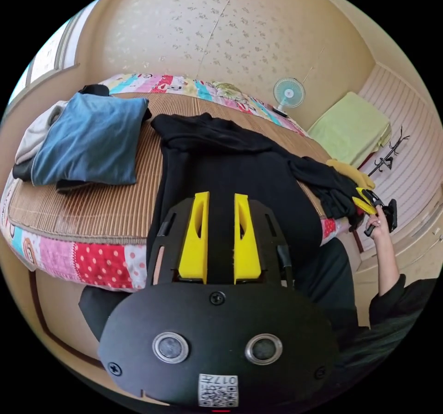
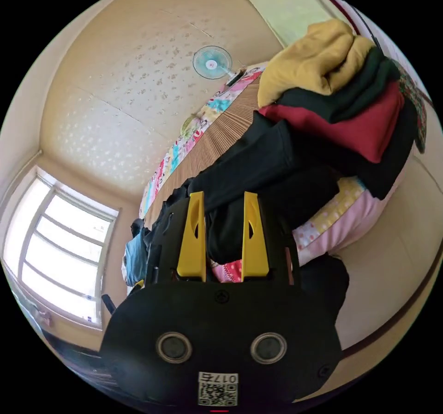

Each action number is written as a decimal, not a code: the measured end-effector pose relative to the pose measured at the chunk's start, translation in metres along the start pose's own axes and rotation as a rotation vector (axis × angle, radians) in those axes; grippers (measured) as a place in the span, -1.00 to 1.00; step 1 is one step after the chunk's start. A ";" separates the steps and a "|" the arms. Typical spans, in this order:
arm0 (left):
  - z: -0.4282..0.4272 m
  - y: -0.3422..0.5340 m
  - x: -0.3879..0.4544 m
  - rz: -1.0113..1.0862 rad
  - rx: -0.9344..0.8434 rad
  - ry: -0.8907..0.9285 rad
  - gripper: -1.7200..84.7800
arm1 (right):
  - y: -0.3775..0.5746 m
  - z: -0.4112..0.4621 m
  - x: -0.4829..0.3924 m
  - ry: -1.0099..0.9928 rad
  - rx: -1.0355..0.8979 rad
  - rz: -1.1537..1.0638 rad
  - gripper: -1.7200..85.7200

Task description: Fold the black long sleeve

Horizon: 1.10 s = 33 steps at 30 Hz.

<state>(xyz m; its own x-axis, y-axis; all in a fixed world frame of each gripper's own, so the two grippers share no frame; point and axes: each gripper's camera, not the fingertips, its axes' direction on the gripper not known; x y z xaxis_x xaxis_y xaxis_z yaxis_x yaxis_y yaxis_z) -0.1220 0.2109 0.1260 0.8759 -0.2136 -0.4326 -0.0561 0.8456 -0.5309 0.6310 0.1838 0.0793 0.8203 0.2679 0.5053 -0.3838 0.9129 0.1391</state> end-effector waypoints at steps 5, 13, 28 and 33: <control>0.065 0.049 -0.011 0.106 0.099 -0.123 -0.83 | 0.000 0.020 0.030 -0.052 0.036 0.265 -0.71; 0.067 0.065 -0.048 0.027 0.173 -0.010 -0.89 | -0.061 0.044 -0.024 -0.036 0.012 0.205 -0.88; 0.080 0.078 -0.067 0.000 0.222 0.017 -0.95 | 0.140 0.346 -0.453 -0.354 -0.474 -0.675 -0.89; 0.086 0.078 -0.070 0.000 0.223 0.043 -0.95 | 0.266 0.404 -0.395 -0.007 -0.608 -0.774 -0.91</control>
<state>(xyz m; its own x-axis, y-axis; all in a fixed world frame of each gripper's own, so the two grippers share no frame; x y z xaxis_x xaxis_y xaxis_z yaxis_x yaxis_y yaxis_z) -0.1468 0.3342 0.1774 0.8545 -0.2304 -0.4655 0.0557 0.9317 -0.3589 0.0336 0.1965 0.2604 0.7497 -0.4710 0.4649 0.5436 0.8389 -0.0266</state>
